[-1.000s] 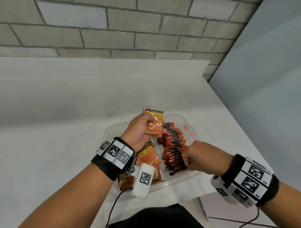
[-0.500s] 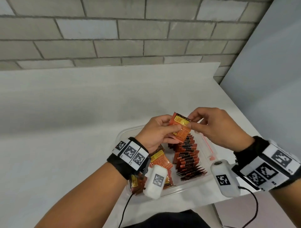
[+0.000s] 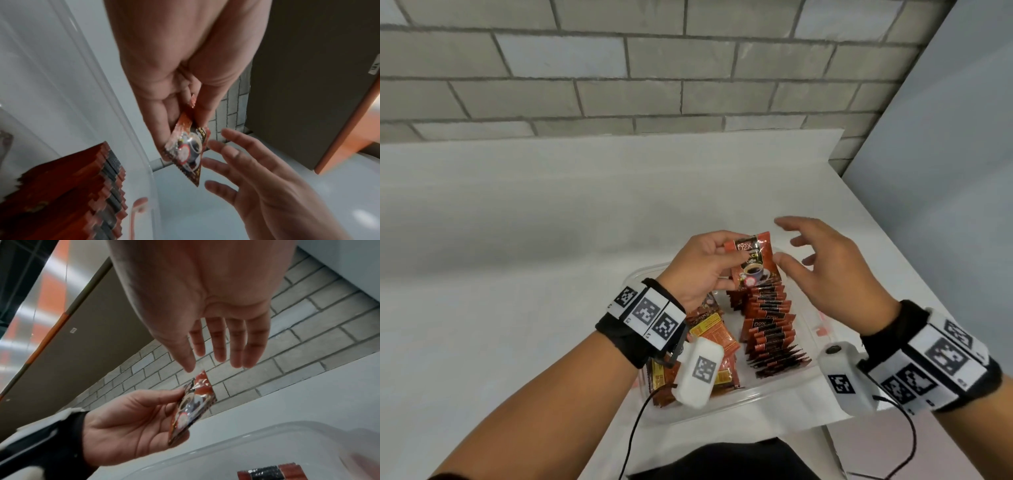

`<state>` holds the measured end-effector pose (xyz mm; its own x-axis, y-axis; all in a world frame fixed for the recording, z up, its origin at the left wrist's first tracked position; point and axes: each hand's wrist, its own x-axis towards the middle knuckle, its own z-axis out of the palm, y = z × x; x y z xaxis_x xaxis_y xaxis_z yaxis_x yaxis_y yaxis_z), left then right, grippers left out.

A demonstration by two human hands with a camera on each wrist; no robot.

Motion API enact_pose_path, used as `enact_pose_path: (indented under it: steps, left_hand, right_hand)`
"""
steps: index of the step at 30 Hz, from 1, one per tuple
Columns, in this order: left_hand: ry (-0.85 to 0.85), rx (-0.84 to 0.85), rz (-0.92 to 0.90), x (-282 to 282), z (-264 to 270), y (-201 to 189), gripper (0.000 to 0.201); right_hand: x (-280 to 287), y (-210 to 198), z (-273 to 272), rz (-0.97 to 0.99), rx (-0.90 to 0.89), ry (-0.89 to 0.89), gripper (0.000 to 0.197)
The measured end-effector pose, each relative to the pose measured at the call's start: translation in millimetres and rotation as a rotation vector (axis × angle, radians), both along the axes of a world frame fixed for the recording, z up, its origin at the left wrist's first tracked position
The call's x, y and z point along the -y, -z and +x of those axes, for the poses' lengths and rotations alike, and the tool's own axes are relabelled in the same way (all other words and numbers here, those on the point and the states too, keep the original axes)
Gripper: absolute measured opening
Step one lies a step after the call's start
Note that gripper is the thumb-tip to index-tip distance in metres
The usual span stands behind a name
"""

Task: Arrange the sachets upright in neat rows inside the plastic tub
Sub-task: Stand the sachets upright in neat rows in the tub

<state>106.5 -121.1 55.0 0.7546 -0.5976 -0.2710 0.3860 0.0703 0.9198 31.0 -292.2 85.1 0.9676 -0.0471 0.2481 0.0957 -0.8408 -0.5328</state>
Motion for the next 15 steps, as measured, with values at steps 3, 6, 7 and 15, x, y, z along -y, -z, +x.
enact_pose_path:
  steps: [3,6,7,15]
  left_hand:
    - [0.081,0.052,0.040,8,-9,-1,0.019]
    - [0.098,0.002,0.098,13,-14,-5,0.026]
    - [0.093,-0.026,0.152,12,-13,-5,0.031]
    - [0.225,-0.230,0.414,10,-9,1,0.043]
  right_hand:
    - [3,-4,5,0.191,-0.178,-0.015,0.053]
    - [14,-6,-1,0.316,-0.338,-0.026,0.036]
    - [18,-6,-7,0.299,-0.351,-0.027,0.030]
    - [26,3,-51,0.135,-0.512,-0.214,0.017]
